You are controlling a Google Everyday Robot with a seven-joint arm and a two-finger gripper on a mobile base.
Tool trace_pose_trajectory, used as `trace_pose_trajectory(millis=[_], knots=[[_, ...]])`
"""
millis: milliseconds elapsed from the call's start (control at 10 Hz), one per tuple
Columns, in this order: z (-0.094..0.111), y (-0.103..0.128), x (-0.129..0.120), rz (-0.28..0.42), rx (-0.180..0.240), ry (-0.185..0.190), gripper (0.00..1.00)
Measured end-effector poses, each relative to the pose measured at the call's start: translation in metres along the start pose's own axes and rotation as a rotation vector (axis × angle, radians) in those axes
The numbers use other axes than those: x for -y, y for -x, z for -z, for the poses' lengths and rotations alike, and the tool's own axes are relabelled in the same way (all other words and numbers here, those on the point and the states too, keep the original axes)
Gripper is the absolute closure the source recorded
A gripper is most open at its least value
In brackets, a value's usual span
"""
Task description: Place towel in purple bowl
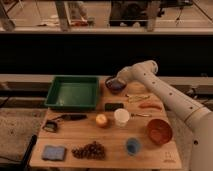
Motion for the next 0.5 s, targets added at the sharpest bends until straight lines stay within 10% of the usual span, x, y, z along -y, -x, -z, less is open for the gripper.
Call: trace_pose_trajectory(millis=[300, 500], knots=[[-0.0011, -0.0016, 0.0001, 0.01, 0.0, -0.014, 0.89], [0.0001, 0.001, -0.0001, 0.025, 0.005, -0.019, 0.68]])
